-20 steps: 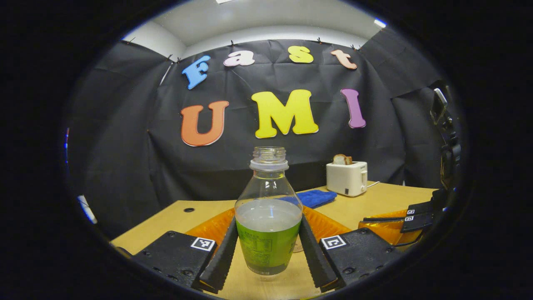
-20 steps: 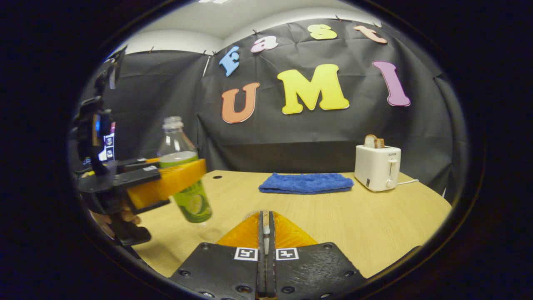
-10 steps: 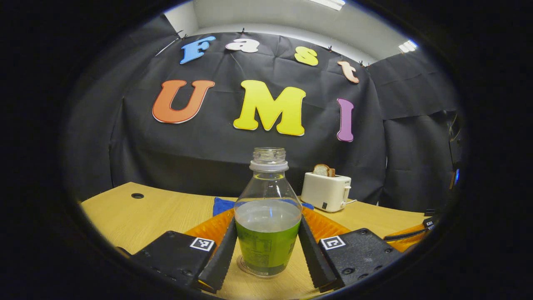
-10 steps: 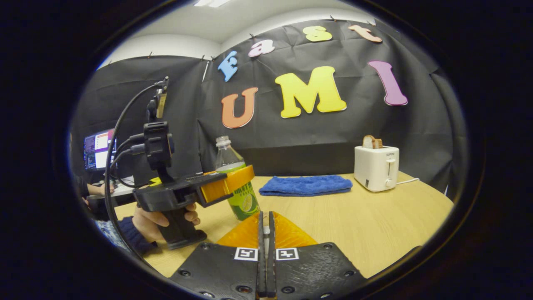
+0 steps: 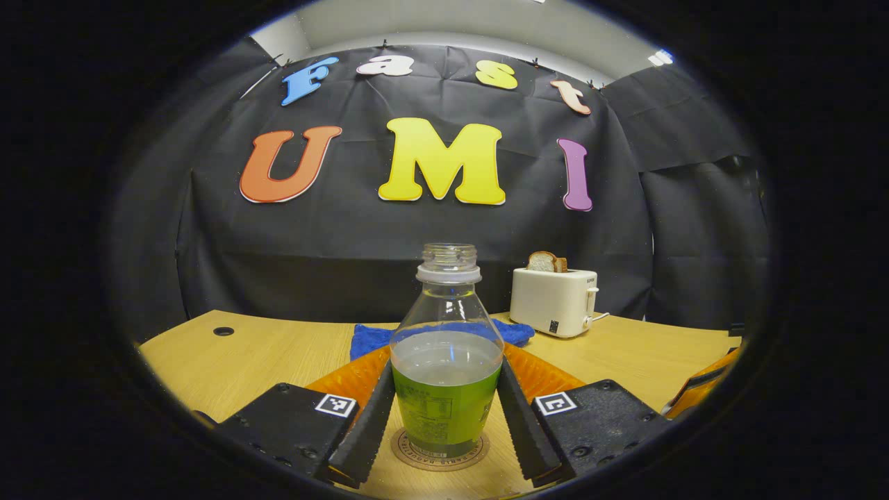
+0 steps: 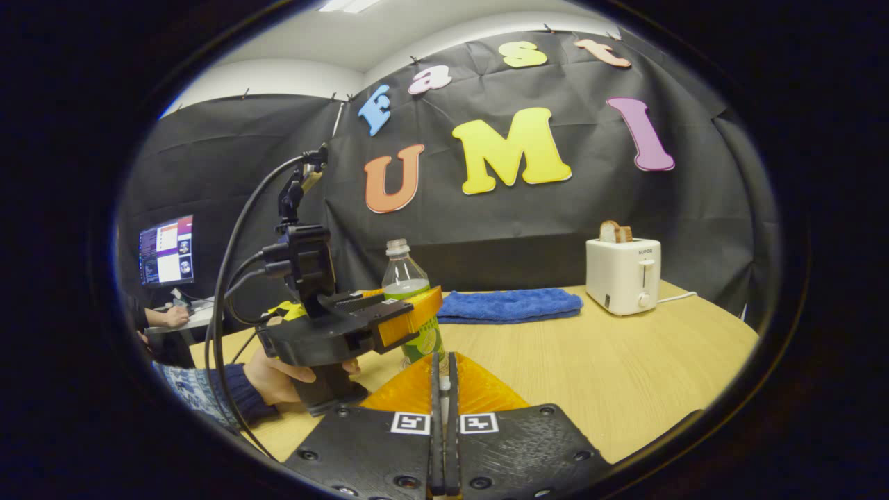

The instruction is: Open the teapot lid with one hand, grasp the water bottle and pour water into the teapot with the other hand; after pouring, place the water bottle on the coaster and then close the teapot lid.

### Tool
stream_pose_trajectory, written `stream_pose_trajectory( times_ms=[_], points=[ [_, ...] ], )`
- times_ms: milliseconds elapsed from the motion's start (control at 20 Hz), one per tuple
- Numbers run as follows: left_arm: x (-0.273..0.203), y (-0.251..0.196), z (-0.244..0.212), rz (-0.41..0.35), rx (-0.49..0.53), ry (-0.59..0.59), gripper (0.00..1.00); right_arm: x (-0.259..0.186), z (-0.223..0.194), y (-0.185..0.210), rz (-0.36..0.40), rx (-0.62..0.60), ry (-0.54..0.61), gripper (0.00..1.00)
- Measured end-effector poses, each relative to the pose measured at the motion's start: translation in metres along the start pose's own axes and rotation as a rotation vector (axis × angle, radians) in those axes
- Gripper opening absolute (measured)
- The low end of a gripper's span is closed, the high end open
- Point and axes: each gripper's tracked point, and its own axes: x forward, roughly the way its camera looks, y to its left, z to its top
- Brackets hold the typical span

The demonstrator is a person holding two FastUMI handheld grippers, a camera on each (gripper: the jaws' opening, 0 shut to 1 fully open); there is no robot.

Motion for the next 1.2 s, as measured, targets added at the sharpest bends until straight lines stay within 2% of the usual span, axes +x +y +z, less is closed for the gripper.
stream_pose_trajectory(
  times_ms=[300,350,500,650,950,1200],
  points=[
    [0.0,0.003,0.001,0.009,-0.003,-0.007,0.81,0.0,-0.002,-0.001,-0.001,0.002,0.007,0.01],
    [0.0,0.004,0.0,0.01,-0.004,-0.009,0.83,-0.001,-0.002,-0.001,-0.002,0.002,0.005,0.01],
    [-0.003,0.008,0.004,0.033,0.009,-0.014,1.0,-0.001,0.0,0.0,0.0,-0.003,0.001,0.01],
    [-0.013,0.006,0.019,0.03,0.005,-0.044,1.0,0.0,0.0,0.003,0.006,-0.011,0.002,0.0],
    [-0.07,0.008,0.062,0.016,-0.028,-0.142,1.0,0.007,-0.01,0.013,0.024,-0.02,0.011,0.01],
    [-0.143,0.039,0.084,0.129,0.001,-0.206,1.0,0.012,-0.011,0.016,0.024,-0.019,0.012,0.01]
  ],
)
